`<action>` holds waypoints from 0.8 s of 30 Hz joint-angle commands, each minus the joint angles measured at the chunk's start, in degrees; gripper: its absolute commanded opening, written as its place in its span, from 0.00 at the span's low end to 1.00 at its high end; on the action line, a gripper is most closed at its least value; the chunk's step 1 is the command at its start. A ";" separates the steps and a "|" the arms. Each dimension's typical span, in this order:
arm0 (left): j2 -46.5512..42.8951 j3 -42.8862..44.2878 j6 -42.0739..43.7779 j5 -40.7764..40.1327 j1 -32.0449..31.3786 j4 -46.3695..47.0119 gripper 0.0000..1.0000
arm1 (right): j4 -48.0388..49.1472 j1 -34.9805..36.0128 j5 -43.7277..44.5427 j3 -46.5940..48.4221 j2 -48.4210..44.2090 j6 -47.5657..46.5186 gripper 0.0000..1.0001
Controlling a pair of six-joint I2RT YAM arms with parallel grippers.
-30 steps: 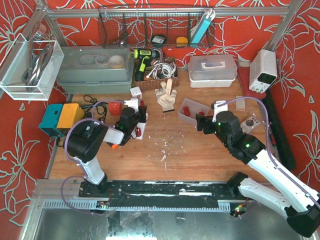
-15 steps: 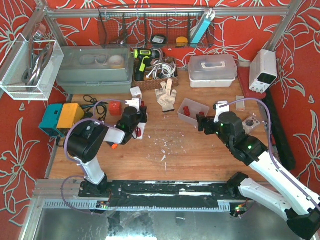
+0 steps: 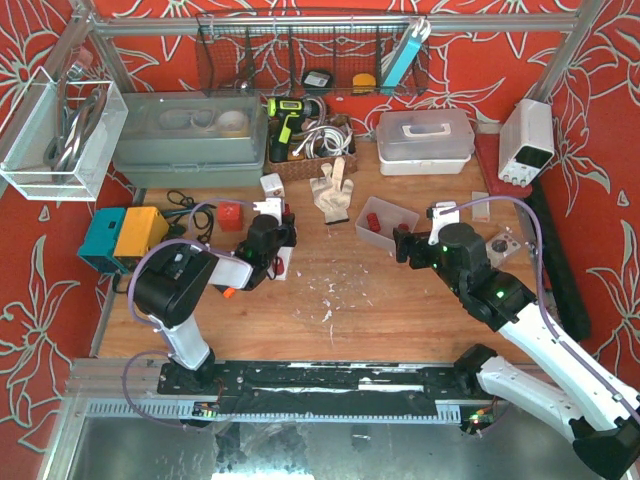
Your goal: Install the large spring
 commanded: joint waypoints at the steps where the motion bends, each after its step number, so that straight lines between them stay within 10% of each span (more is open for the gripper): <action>1: -1.66 0.52 -0.09 -1.88 -0.40 0.23 0.40 | 0.74 -0.48 -0.55 -0.50 -0.52 0.40 0.95; 24: -3.58 -2.29 0.93 -4.51 -3.23 1.69 0.43 | 1.16 -1.09 -1.12 -0.64 -0.13 0.66 0.96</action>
